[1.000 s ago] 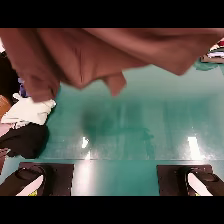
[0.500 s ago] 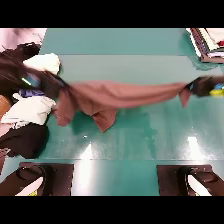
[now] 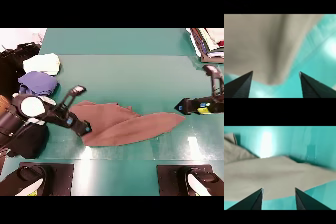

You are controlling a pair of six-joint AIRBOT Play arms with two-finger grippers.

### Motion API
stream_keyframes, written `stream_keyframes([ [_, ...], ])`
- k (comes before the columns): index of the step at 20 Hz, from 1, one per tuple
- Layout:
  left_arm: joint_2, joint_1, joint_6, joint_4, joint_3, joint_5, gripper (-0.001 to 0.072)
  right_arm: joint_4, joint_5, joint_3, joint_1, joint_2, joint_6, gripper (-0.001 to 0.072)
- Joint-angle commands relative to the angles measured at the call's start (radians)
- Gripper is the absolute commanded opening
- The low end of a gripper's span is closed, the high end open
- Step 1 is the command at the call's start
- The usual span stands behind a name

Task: Fold the shirts.

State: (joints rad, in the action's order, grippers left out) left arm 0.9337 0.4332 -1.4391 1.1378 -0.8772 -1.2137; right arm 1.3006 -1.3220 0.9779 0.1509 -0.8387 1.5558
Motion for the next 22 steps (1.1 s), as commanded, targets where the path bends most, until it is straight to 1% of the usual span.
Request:
stream_keyframes([
  [1, 0.009, -0.147, -0.003, 0.109, -0.067, 0.094, 0.0663, 0.000, -0.037, 0.091, -0.077, 0.001, -0.001, 0.0452],
  [2, 0.029, -0.219, -0.002, 0.108, -0.083, 0.125, 0.0586, -0.001, -0.043, 0.107, -0.092, 0.001, -0.002, 0.0452],
  [3, 0.066, -0.289, 0.000, 0.106, -0.093, 0.150, 0.0537, -0.001, -0.042, 0.113, -0.098, 0.001, -0.002, 0.0452],
  [5, 0.152, -0.384, 0.013, 0.082, -0.098, 0.160, 0.0538, -0.001, -0.042, 0.098, -0.101, 0.001, -0.002, 0.0452],
  [7, 0.260, -0.432, 0.074, 0.030, -0.098, 0.137, 0.0539, -0.029, -0.039, 0.061, -0.101, 0.001, -0.002, 0.0452],
  [8, 0.311, -0.444, 0.090, 0.012, -0.098, 0.136, 0.0540, -0.040, -0.039, 0.043, -0.100, 0.001, -0.002, 0.0451],
  [10, 0.402, -0.455, 0.113, -0.007, -0.098, 0.153, 0.0539, -0.053, -0.039, 0.010, -0.098, 0.001, -0.002, 0.0451],
  [12, 0.459, -0.454, 0.116, -0.048, -0.098, 0.171, 0.0540, -0.053, -0.038, -0.016, -0.099, 0.001, -0.002, 0.0451],
  [13, 0.483, -0.454, 0.140, -0.082, -0.098, 0.174, 0.0540, -0.052, -0.038, -0.021, -0.099, 0.001, -0.002, 0.0451],
  [15, 0.513, -0.454, 0.169, -0.126, -0.098, 0.177, 0.0539, -0.051, -0.034, -0.021, -0.099, 0.001, -0.002, 0.0451],
  [17, 0.515, -0.454, 0.167, -0.128, -0.106, 0.195, 0.0538, -0.042, -0.034, -0.021, -0.099, 0.001, -0.002, 0.0451],
  [18, 0.514, -0.454, 0.164, -0.128, -0.118, 0.200, 0.0473, -0.040, -0.035, -0.021, -0.099, 0.000, -0.002, 0.0451],
  [19, 0.514, -0.454, 0.164, -0.128, -0.135, 0.198, 0.0254, -0.040, -0.039, -0.021, -0.103, 0.001, -0.002, 0.0451],
  [20, 0.514, -0.454, 0.164, -0.128, -0.159, 0.186, 0.0052, -0.040, -0.050, -0.022, -0.117, 0.001, -0.002, 0.0451],
  [21, 0.514, -0.454, 0.164, -0.128, -0.191, 0.169, 0.0027, -0.040, -0.063, -0.022, -0.140, 0.000, -0.002, 0.0451],
  [22, 0.514, -0.454, 0.164, -0.127, -0.227, 0.146, 0.0026, -0.040, -0.077, -0.026, -0.176, 0.000, -0.002, 0.0451],
])
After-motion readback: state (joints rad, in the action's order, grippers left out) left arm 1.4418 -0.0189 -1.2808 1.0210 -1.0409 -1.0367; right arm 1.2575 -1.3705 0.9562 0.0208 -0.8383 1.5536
